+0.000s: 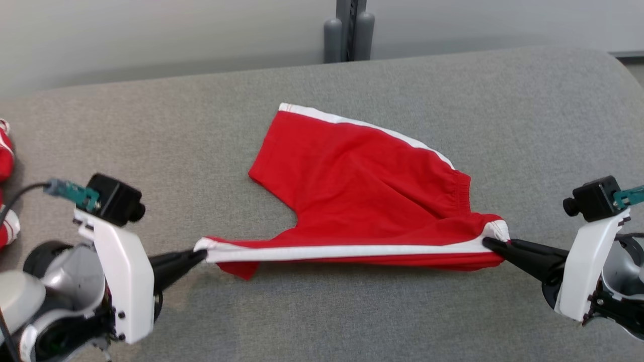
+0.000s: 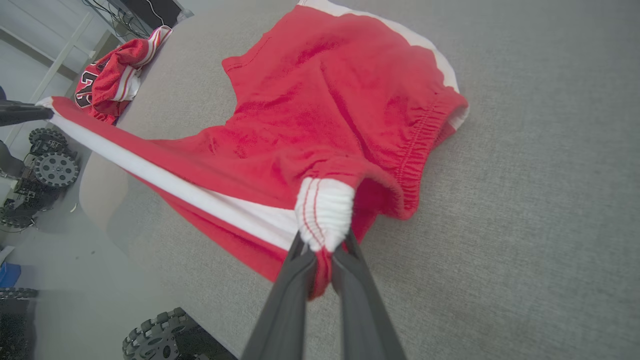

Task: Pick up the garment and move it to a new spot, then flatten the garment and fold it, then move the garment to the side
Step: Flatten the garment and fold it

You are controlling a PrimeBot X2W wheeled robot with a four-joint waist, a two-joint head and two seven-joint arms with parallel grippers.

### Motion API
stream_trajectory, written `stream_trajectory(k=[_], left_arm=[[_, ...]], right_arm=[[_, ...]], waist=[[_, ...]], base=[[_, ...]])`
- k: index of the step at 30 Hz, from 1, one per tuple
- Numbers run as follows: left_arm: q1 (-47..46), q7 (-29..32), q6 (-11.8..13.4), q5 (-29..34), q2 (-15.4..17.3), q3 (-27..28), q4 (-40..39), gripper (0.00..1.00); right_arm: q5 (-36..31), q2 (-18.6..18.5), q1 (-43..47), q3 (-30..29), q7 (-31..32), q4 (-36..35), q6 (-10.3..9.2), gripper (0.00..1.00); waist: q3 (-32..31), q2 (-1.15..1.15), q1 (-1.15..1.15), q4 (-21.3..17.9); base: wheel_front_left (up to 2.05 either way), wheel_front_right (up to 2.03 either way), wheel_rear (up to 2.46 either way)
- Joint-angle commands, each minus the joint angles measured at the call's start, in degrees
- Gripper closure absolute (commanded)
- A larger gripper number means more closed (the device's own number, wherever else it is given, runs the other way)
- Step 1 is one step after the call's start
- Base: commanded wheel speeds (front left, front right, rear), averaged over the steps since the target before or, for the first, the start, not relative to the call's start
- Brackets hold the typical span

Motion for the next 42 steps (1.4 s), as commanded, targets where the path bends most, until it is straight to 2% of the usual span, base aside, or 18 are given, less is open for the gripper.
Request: stream_trajectory(k=[1,8,15,21,31,37,42], left_arm=[[-2.5,1.2,-0.3,0.2,0.4,0.9,1.8,1.00],[-13.3,8.5,-3.0,1.2,-1.7,1.8,8.7,1.00],[-23.9,17.5,-5.7,2.4,-4.5,0.9,14.6,1.00],[-33.3,23.5,-7.1,3.0,-8.1,1.0,19.9,1.00],[-45.1,31.5,-6.7,4.7,-12.8,0.1,27.4,1.00],[-49.7,32.9,-6.0,5.6,-14.9,0.3,31.1,1.00],[-52.8,33.9,-6.0,6.6,-16.8,-0.3,32.7,1.00]], right_arm=[[0.8,-0.3,-0.6,-1.0,1.1,1.4,-0.34,1.00],[3.6,2.0,-3.2,-3.9,6.8,2.3,-0.38,1.00],[9.7,4.5,-7.1,-6.7,12.2,1.5,-0.32,1.00],[11.9,4.8,-10.6,-8.1,14.3,1.9,-0.31,1.00],[12.2,8.7,-17.4,-9.4,15.9,3.5,-0.29,1.00],[11.8,13.1,-21.1,-9.4,16.1,6.1,-0.19,1.00],[12.4,14.6,-22.3,-10.5,15.0,6.4,-0.19,1.00]], waist=[[2.1,0.00,0.00,-1.0],[8.2,0.00,0.00,-3.4],[14.3,0.00,0.00,-5.6],[18.8,0.00,0.00,-6.7],[24.3,0.00,0.00,-9.3],[26.0,0.00,0.00,-11.7],[27.6,0.00,0.00,-12.6]], base=[[0.00,0.00,0.00],[0.00,0.00,0.00],[0.00,0.00,0.00],[0.00,0.00,0.00],[0.00,0.00,0.00],[0.00,0.00,0.00],[0.00,0.00,0.00]])
